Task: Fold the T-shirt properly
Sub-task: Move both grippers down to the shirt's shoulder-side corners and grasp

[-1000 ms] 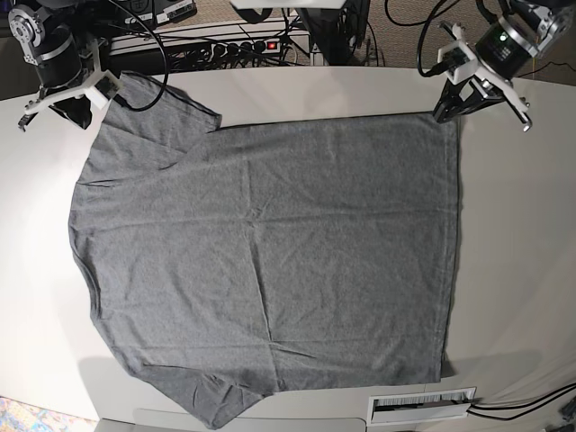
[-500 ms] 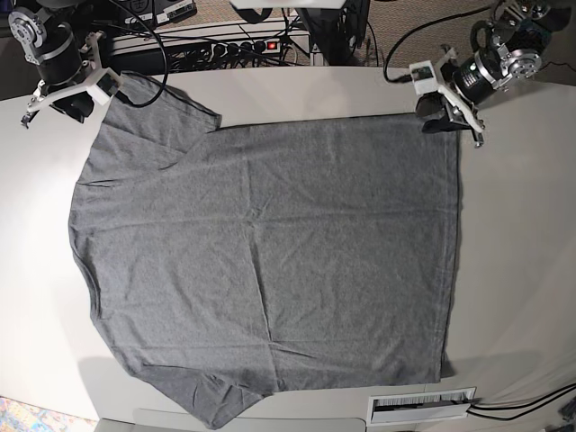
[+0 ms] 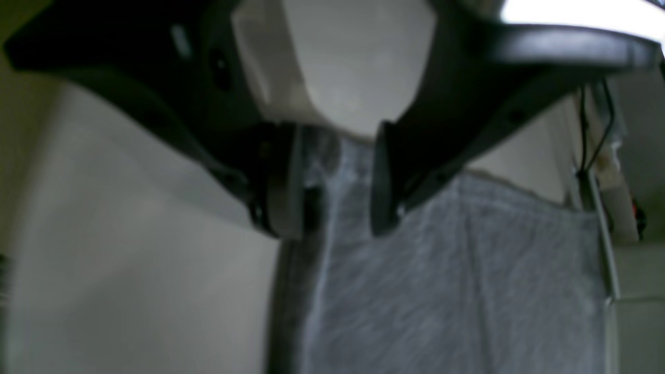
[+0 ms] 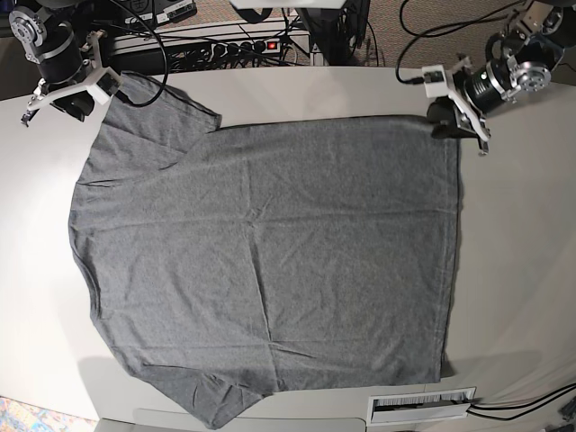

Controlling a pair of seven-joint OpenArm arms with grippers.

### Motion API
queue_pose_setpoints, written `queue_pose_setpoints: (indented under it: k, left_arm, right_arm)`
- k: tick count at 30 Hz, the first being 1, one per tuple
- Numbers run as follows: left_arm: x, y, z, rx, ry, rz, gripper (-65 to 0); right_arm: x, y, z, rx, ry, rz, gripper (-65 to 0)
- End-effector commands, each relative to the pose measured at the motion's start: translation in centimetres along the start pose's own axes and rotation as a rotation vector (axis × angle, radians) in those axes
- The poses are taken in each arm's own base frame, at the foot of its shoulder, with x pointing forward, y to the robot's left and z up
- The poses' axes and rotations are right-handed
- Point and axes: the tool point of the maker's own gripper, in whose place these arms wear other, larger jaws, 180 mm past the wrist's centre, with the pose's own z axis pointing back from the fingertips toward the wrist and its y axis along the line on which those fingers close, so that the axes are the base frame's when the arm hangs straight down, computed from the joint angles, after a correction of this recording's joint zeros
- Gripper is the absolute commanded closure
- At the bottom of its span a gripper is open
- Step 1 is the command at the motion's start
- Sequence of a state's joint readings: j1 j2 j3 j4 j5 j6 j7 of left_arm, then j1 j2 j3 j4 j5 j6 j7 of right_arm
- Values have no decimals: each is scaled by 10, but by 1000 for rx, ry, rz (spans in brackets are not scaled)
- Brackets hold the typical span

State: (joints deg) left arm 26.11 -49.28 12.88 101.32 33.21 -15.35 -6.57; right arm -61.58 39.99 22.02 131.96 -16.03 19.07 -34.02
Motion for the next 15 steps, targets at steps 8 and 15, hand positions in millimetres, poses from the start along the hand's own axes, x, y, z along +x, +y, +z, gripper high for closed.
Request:
queue_pose_setpoints:
  k: [8, 15]
  left_arm:
    - [-24, -11, 2, -54, 60, 27, -229]
    - [-28, -11, 2, -54, 81, 26, 0]
  right_arm:
    - [7, -19, -1, -61, -21, 2, -99]
    - [8, -21, -2, -69, -19, 1, -99]
